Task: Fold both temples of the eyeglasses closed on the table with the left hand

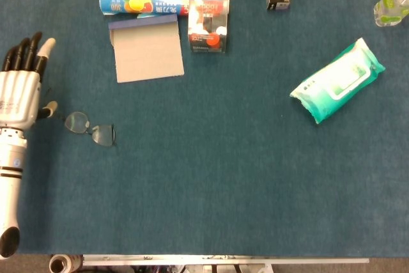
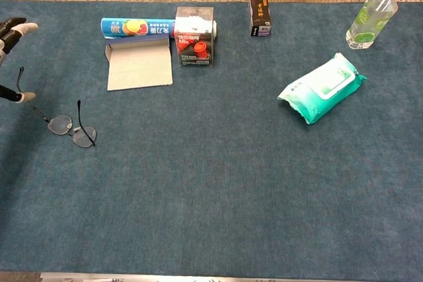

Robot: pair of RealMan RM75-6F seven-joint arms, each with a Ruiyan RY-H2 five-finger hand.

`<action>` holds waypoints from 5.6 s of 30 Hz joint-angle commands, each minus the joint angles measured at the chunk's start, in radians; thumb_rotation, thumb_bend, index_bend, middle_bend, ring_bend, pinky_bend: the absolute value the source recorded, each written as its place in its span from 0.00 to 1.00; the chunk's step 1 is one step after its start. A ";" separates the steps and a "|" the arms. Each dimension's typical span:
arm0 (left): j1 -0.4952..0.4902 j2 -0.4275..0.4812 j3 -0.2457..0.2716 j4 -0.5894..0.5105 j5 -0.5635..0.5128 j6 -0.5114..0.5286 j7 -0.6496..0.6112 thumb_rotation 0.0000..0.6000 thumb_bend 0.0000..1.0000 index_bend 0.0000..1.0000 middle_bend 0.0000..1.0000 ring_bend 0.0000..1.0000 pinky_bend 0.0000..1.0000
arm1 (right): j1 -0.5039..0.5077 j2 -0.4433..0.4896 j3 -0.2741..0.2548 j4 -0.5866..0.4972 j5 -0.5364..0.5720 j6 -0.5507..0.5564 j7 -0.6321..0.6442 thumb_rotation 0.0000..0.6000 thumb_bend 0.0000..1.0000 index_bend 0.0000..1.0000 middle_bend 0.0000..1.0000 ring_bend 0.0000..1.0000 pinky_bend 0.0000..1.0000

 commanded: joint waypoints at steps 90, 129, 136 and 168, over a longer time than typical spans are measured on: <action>-0.002 -0.127 0.001 0.042 0.024 0.045 0.069 1.00 0.26 0.00 0.00 0.00 0.09 | -0.073 -0.025 -0.054 0.074 -0.045 0.088 0.070 1.00 0.28 0.68 0.54 0.32 0.25; -0.029 -0.254 0.031 0.261 0.045 -0.012 0.030 1.00 0.26 0.00 0.00 0.00 0.09 | -0.090 -0.051 -0.044 0.128 -0.065 0.135 0.109 1.00 0.28 0.68 0.54 0.32 0.25; -0.030 -0.273 0.041 0.290 0.048 -0.028 0.030 1.00 0.26 0.00 0.00 0.00 0.09 | -0.089 -0.046 -0.041 0.123 -0.063 0.135 0.111 1.00 0.28 0.68 0.54 0.32 0.25; 0.067 0.026 0.048 -0.194 0.161 0.214 0.084 1.00 0.26 0.00 0.00 0.00 0.09 | -0.056 -0.039 -0.029 0.110 -0.056 0.081 0.047 1.00 0.28 0.68 0.54 0.32 0.25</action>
